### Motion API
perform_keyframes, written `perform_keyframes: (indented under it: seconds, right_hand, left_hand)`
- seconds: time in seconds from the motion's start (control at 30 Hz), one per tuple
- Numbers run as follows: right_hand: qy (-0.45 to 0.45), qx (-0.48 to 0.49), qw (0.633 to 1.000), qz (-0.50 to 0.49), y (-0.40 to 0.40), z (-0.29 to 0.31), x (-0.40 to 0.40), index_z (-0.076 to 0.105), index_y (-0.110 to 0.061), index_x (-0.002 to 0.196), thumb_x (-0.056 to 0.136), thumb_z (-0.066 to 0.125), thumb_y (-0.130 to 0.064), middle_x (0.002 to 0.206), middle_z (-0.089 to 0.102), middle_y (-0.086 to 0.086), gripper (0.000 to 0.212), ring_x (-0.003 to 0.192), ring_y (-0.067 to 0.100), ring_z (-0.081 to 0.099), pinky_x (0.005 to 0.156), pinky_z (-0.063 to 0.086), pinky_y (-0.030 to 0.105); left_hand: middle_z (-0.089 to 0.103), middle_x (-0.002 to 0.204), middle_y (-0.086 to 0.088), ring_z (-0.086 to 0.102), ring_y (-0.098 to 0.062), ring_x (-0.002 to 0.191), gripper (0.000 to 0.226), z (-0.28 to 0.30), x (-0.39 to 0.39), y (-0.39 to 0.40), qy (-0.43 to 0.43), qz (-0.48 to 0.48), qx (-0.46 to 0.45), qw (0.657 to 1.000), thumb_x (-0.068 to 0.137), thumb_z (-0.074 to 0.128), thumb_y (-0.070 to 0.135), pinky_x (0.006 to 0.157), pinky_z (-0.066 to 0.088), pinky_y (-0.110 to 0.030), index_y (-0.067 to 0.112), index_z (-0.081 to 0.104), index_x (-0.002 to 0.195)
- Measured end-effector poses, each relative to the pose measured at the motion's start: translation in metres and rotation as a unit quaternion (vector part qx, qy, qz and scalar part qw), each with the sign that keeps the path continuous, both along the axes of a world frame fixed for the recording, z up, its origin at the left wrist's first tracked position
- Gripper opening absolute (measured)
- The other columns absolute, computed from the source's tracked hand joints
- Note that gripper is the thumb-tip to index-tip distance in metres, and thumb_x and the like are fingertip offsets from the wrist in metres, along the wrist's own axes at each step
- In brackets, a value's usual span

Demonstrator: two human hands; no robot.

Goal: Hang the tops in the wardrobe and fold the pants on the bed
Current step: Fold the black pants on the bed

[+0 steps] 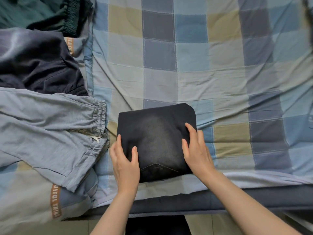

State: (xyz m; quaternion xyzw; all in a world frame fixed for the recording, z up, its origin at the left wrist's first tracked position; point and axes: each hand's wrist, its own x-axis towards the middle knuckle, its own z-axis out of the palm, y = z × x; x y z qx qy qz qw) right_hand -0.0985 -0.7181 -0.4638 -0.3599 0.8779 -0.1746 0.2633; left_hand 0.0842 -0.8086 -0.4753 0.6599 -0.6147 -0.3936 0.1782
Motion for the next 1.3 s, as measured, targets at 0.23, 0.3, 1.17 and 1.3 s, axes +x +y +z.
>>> perform_keyframes:
  seconds: [0.23,0.3,1.17,1.3]
  right_hand:
    - [-0.015,-0.008,0.999,-0.040,0.028,0.108,0.022,0.030,-0.023,0.146,0.098,0.048,-0.025,0.128,0.042,0.004,0.052,0.090,0.028,0.059,0.076,0.051,0.045]
    - [-0.018,-0.024,0.998,-0.063,0.036,0.146,0.035,0.032,-0.021,0.145,0.097,0.050,-0.024,0.130,0.041,0.005,0.052,0.097,0.029,0.058,0.082,0.050,0.046]
    - [0.148,-0.096,0.809,-0.560,0.296,0.384,0.232,0.040,-0.012,0.142,0.091,0.060,-0.013,0.123,0.050,0.008,0.054,0.101,0.020,0.055,0.082,0.035,0.012]
    - [0.177,-0.082,0.733,-0.652,0.353,0.393,0.296,0.042,-0.013,0.141,0.091,0.062,-0.014,0.121,0.052,0.006,0.054,0.092,0.013,0.055,0.079,0.040,0.013]
  left_hand:
    - [0.033,0.150,-0.010,0.027,-0.006,0.134,0.059,0.099,0.024,0.016,-0.004,-0.093,0.002,0.996,0.094,0.062,0.018,0.095,0.012,0.009,0.020,0.038,0.148]
    - [0.034,0.150,-0.010,0.027,-0.001,0.134,0.058,0.134,0.033,0.012,0.011,-0.121,-0.012,0.993,0.094,0.062,0.017,0.093,0.011,0.011,0.018,0.040,0.148]
    - [0.039,0.144,0.009,0.039,-0.005,0.129,0.055,0.372,0.006,0.156,0.099,-0.638,0.009,0.764,0.094,0.062,0.023,0.103,0.031,-0.021,0.033,0.041,0.145]
    - [0.036,0.146,0.015,0.035,0.000,0.131,0.055,0.384,0.018,0.231,0.106,-0.715,0.027,0.691,0.095,0.060,0.027,0.102,0.031,-0.019,0.041,0.039,0.144]
